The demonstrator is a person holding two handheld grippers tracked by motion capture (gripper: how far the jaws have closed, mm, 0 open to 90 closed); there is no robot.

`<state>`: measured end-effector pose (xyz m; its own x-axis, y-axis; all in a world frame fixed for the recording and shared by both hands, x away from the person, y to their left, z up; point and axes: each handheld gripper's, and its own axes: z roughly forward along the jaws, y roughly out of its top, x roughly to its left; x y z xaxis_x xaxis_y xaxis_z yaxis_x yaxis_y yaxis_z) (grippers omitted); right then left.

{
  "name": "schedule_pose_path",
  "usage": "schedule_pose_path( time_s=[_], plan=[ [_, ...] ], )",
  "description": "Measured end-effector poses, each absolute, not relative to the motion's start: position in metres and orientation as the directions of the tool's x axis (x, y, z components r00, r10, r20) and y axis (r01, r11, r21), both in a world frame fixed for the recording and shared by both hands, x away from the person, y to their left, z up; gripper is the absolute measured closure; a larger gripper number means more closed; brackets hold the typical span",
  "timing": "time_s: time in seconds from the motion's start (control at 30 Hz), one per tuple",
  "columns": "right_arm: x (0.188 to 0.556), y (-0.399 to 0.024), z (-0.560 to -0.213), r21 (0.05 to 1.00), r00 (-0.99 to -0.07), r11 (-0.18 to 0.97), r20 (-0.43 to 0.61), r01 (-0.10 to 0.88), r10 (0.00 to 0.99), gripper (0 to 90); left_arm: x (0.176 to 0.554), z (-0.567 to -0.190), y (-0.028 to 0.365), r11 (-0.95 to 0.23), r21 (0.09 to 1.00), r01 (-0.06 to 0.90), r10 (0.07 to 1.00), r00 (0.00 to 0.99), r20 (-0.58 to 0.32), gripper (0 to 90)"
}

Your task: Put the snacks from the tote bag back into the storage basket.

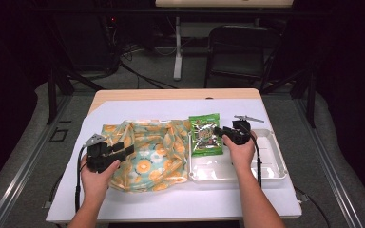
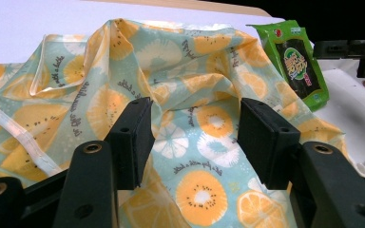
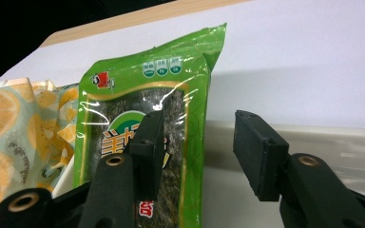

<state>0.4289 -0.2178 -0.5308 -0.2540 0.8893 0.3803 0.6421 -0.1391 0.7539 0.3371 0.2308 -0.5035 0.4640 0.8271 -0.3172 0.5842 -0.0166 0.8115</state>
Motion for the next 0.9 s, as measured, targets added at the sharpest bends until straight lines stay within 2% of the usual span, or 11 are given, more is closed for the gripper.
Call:
schedule_pose_path(
  time_s=[0.3, 0.53, 0.9],
  plan=[
    [0.424, -0.21, -0.52, 0.796, -0.28, -0.112, 0.335, 0.595, 0.9, 51.3, 0.338, -0.503, 0.232, -0.015, 0.813, 0.582, 0.831, 0.459, -0.313, 45.7],
    [0.416, -0.197, -0.507, 0.825, -0.333, -0.047, 0.279, 0.564, 0.901, 50.7, 0.338, -0.502, 0.235, -0.005, 0.818, 0.576, 0.833, 0.455, -0.315, 45.4],
    [0.403, -0.177, -0.489, 0.837, -0.439, 0.03, 0.256, 0.546, 0.862, 46.9, 0.342, -0.501, 0.239, 0.009, 0.82, 0.572, 0.835, 0.447, -0.321, 45.4]
  ],
)
